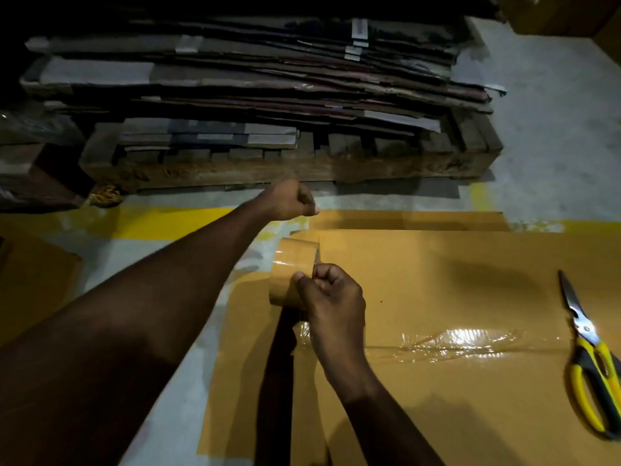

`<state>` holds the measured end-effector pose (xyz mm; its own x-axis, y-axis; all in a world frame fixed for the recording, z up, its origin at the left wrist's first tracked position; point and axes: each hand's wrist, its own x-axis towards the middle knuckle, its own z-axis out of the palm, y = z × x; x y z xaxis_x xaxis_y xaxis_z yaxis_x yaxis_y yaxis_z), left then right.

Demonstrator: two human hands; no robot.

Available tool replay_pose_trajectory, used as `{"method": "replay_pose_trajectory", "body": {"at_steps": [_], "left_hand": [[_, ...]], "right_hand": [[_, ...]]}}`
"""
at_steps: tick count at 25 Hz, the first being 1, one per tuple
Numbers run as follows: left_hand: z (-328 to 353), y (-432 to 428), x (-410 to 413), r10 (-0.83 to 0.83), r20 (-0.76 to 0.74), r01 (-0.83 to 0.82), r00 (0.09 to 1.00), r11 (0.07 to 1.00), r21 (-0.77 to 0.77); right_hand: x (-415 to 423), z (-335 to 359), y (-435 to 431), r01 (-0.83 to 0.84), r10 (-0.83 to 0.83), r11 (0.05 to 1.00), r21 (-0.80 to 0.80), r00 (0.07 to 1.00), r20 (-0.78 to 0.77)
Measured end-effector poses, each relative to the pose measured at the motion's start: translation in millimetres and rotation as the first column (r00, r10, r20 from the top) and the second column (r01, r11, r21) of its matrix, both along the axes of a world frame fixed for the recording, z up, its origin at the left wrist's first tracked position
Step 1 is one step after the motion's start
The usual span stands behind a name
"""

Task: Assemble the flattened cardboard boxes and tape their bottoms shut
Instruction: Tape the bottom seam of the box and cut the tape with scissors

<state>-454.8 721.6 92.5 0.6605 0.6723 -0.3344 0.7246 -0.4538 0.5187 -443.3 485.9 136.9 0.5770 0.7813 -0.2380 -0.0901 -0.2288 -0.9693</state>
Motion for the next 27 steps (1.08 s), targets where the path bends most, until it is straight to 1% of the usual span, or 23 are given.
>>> {"method": "replay_pose_trajectory", "body": {"at_steps": [1, 2, 3, 5, 7, 8, 10, 13, 14, 17, 20, 21, 22, 23, 24, 25, 26, 27], "left_hand": [[5, -4, -1, -0.025, 0.047, 0.029, 0.999, 0.995, -0.098], [8, -9, -2, -0.059, 0.062, 0.068, 0.996, 0.985, -0.157], [14, -15, -3, -0.103, 0.041, 0.108, 0.994, 0.981, -0.158], [16, -23, -4, -0.141, 0.002, 0.141, 0.99, 0.986, -0.087], [12, -26, -2, -0.112, -0.013, 0.111, 0.994, 0.993, -0.042], [13, -27, -2, -0.097, -0.012, 0.097, 0.995, 0.995, -0.023], [12, -29, -2, -0.067, -0.028, 0.068, 0.997, 0.997, 0.02], [10, -34, -4, -0.013, -0.077, 0.019, 0.997, 0.996, 0.084], [10, -37, -4, 0.009, -0.086, 0.001, 0.996, 0.993, 0.117], [9, -46, -1, 0.099, -0.104, -0.074, 0.99, 0.972, 0.222], [18, -65, -7, 0.165, -0.154, -0.111, 0.974, 0.944, 0.309], [17, -72, -15, 0.205, -0.126, -0.157, 0.971, 0.935, 0.317], [18, -84, -25, 0.274, -0.059, -0.244, 0.96, 0.922, 0.3], [19, -99, -39, 0.369, 0.039, -0.367, 0.929, 0.897, 0.246], [23, -119, -54, 0.477, 0.142, -0.496, 0.867, 0.853, 0.164], [28, -139, -71, 0.581, 0.224, -0.607, 0.782, 0.793, 0.061], [35, -162, -86, 0.679, 0.272, -0.685, 0.682, 0.723, -0.088], [45, -188, -101, 0.767, 0.28, -0.714, 0.577, 0.64, -0.284]], "right_hand": [[0, 0, -1, -0.005, 0.005, 1.0, 0.001, 1.0, 0.02], [1, -1, -4, -0.019, 0.018, 1.0, 0.003, 0.999, 0.046], [1, -2, -7, -0.046, 0.045, 0.999, 0.007, 0.995, 0.085], [0, -2, -14, -0.149, 0.147, 0.989, -0.004, 0.974, 0.17], [3, -5, -18, -0.265, 0.27, 0.963, -0.054, 0.935, 0.23], [5, -6, -20, -0.297, 0.306, 0.952, -0.073, 0.922, 0.238], [4, -3, -28, -0.286, 0.301, 0.953, -0.097, 0.93, 0.209], [-10, 0, -55, -0.287, 0.289, 0.954, -0.09, 0.957, 0.021], [-16, 0, -65, -0.301, 0.302, 0.95, -0.086, 0.953, 0.001], [-29, 0, -87, -0.317, 0.317, 0.947, -0.051, 0.948, -0.022], [-36, 1, -101, -0.271, 0.271, 0.962, -0.028, 0.963, -0.015], [-36, 0, -103, -0.263, 0.263, 0.964, -0.026, 0.965, -0.012], [-36, -3, -103, -0.256, 0.256, 0.966, -0.02, 0.967, -0.005], [-34, -3, -104, -0.244, 0.244, 0.97, -0.014, 0.97, -0.004], [-32, -3, -104, -0.224, 0.224, 0.974, -0.02, 0.974, -0.011], [-30, -4, -104, -0.208, 0.208, 0.978, -0.021, 0.978, -0.016], [-27, -5, -104, -0.198, 0.198, 0.98, -0.022, 0.98, -0.012], [-24, -4, -106, -0.201, 0.201, 0.979, -0.024, 0.98, 0.003]]}}
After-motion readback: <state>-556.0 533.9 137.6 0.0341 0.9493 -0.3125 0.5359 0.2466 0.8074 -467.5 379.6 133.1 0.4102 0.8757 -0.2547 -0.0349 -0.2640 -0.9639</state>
